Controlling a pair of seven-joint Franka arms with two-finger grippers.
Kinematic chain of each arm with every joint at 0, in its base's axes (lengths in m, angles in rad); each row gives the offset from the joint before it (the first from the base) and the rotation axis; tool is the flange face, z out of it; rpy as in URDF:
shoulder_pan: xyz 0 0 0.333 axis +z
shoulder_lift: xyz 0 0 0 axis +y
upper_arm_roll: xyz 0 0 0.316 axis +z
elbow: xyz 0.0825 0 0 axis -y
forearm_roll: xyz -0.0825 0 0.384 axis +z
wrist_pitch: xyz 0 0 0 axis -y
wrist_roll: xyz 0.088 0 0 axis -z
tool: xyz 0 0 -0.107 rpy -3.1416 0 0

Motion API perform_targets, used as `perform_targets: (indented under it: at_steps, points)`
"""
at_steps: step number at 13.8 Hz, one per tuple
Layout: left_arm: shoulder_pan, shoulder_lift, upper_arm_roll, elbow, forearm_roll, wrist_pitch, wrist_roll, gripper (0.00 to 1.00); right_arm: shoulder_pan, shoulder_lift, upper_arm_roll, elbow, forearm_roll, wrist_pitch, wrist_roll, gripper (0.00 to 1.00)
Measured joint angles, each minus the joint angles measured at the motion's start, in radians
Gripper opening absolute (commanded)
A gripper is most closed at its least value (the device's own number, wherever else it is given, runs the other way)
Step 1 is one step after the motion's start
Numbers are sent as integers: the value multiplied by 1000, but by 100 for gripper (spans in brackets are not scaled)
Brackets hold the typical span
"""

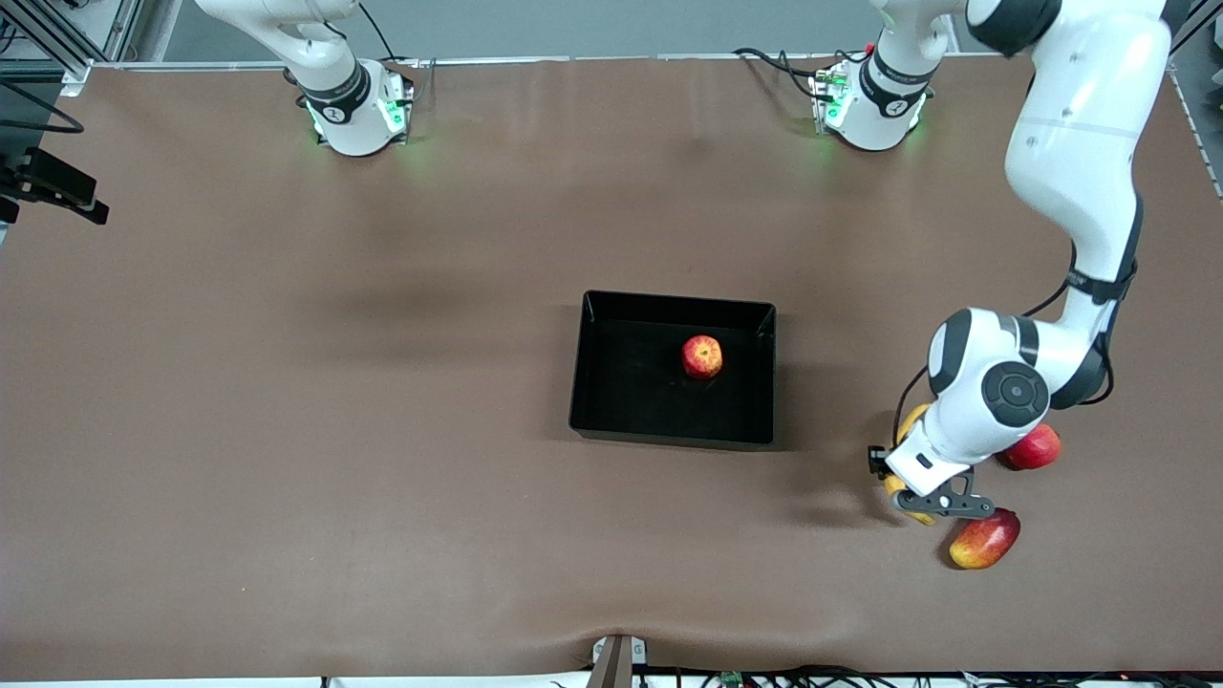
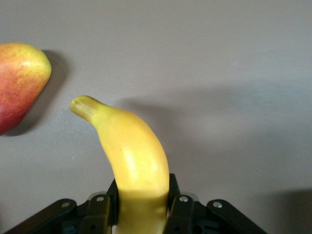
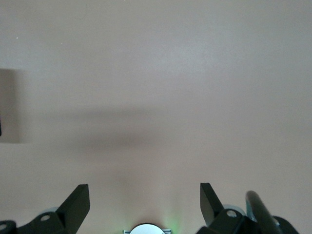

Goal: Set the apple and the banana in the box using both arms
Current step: 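Lift the banana and carry it over the box with the left gripper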

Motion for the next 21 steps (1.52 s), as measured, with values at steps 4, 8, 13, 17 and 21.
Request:
perform_targets:
  at_steps: [4,8,13,17,21]
  points:
    - [-38,-113,-105,8,0,-169,-116,0,0,1,0,0,0,0,0,100]
    - [-110,-108,-199,33,0,-190,-370,0,0,1,0,0,0,0,0,100]
    - [-351,14,-176,175,0,-158,-650,0,-3,1,-2,-1,0,0,0,100]
    - [-473,87,-86,211,0,-34,-674,0,-3,1,-2,-1,0,-1,0,100]
    - [-494,125,-67,214,0,22,-674,0,-4,2,-2,-1,0,-1,0,100]
